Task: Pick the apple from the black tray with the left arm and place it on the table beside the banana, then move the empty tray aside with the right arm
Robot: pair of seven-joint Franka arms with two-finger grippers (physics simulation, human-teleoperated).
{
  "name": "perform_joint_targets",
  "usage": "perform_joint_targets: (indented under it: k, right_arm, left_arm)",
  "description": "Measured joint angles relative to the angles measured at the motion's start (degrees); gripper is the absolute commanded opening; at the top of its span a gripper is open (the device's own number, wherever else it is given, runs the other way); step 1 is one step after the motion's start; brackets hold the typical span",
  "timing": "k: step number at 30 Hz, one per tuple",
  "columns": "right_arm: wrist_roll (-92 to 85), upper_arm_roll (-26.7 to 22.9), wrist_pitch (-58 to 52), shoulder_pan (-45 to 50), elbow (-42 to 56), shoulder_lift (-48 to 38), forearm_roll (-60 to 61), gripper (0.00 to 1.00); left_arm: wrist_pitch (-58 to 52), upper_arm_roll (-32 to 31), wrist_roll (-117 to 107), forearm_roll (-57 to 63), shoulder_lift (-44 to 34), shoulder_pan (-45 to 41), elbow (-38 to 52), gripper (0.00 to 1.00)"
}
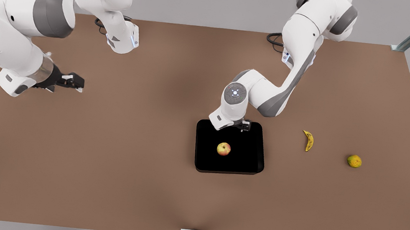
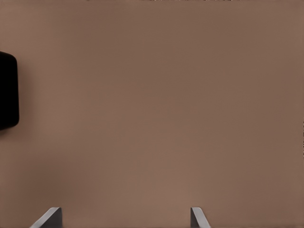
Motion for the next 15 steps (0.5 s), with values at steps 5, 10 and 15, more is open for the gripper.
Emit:
perform_joint_targets:
  k: [5,10,15]
  right_arm:
    - [2.43,0.0,1.04,-0.55,0.01,-0.09,-0.04,1.0]
    - [4.27,0.32,1.46,-0.44,0.01,-0.1,-0.01,1.0]
    - [5.67,0.53,1.62,-0.44,0.01,-0.09,-0.05,1.0]
  left_arm:
    - [4.12,0.84,-5.54,0.28,5.09,1.32,2.23,1.0]
    - [12.21,0.5,-9.68,-1.26,9.31,0.93,1.35,1.0]
    - [17.89,0.52,-12.01,-1.57,10.86,0.21,-0.51,1.0]
